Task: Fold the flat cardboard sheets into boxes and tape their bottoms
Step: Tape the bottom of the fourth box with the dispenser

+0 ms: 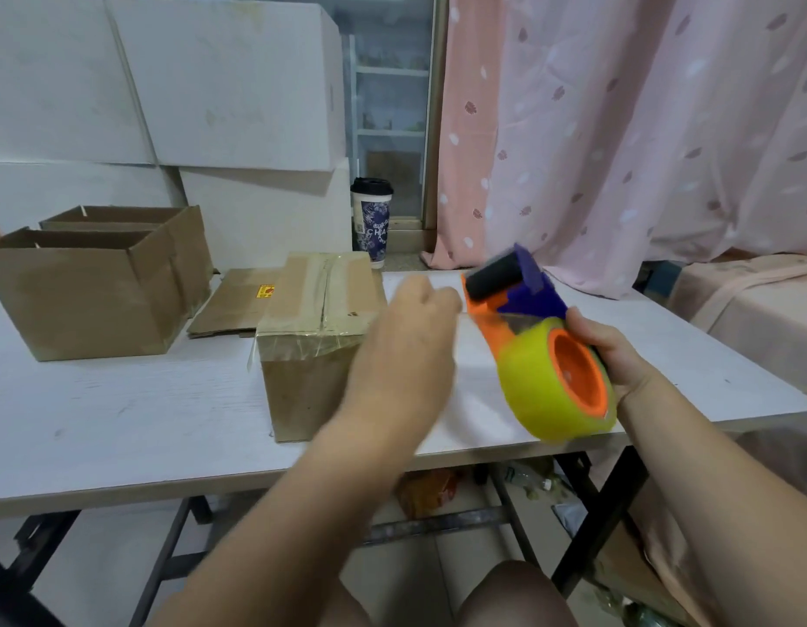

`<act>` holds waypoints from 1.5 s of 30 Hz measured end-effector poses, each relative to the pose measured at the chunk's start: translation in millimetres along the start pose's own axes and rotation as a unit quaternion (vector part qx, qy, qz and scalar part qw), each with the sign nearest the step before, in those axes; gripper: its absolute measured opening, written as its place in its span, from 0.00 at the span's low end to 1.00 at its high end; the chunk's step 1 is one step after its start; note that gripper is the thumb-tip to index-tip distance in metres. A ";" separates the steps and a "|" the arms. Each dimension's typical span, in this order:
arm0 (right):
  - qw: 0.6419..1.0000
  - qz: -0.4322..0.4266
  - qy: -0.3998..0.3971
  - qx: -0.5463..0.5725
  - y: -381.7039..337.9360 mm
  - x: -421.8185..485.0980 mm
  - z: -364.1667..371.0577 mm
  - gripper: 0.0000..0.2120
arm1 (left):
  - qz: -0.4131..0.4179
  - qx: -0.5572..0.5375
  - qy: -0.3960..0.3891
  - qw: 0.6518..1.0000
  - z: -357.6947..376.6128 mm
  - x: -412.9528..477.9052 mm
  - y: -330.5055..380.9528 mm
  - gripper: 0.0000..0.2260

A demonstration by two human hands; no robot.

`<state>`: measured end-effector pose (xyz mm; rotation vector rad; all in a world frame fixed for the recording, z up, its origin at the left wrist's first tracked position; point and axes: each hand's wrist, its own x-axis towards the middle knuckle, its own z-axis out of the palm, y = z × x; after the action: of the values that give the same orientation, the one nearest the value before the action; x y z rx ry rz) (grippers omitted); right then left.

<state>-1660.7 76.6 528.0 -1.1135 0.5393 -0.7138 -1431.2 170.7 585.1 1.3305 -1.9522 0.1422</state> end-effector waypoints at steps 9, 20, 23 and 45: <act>0.991 -0.072 0.077 0.085 4.8 6.8 16.8 0.24 | 0.039 -0.002 -0.019 0.999 -40.6 22.5 -35.2 0.08; 0.998 0.043 0.037 0.019 -9.6 6.7 31.9 0.23 | 0.041 0.039 -0.023 0.998 -56.2 52.0 -61.7 0.06; 0.997 0.041 0.059 0.006 -21.0 10.3 38.6 0.25 | 0.016 0.025 0.012 0.999 -54.3 51.9 -69.5 0.06; 0.998 -0.023 0.064 0.013 -30.1 12.3 48.4 0.23 | -0.030 -0.149 0.016 0.988 -78.6 45.7 -104.0 0.07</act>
<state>-1625.6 89.0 572.9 -1.0630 0.6127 -0.8353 -1311.3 126.9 637.8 1.1792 -1.8211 -0.1527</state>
